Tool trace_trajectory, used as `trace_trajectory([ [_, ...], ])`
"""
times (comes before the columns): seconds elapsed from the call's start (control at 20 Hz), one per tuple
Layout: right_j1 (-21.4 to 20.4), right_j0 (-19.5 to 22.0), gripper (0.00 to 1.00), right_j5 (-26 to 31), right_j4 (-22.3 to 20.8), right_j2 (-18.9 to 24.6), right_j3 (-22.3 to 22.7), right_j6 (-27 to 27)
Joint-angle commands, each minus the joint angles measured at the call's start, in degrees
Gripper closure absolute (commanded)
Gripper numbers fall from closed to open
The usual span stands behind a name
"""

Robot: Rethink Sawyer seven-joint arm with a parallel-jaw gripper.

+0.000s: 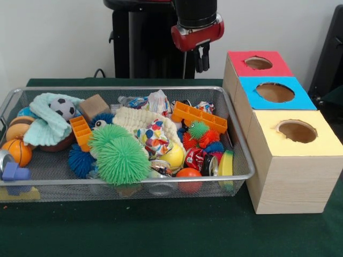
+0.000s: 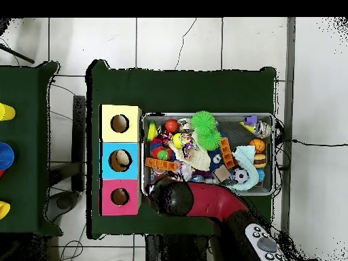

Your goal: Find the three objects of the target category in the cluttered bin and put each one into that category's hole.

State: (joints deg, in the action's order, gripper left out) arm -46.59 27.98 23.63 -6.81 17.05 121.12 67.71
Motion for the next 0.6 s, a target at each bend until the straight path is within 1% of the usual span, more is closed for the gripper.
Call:
trace_trajectory([
  [0.05,5.30,-0.10,1.00,3.88,-3.23,0.83,-6.67,3.23],
  [0.1,5.29,0.16,1.00,3.21,-4.02,0.25,-6.26,3.04],
  [0.2,6.03,2.78,1.00,2.09,-4.60,1.80,-5.26,1.03],
  [0.35,8.55,3.45,1.00,3.21,-6.76,2.21,-7.14,-1.38],
  [0.45,10.02,3.00,1.00,2.43,-7.40,2.55,-8.40,-0.94],
  [0.55,11.16,3.61,1.00,0.26,-8.11,3.71,-8.75,-0.36],
  [0.6,11.56,4.09,1.00,0.17,-8.24,4.25,-8.87,-0.62],
])
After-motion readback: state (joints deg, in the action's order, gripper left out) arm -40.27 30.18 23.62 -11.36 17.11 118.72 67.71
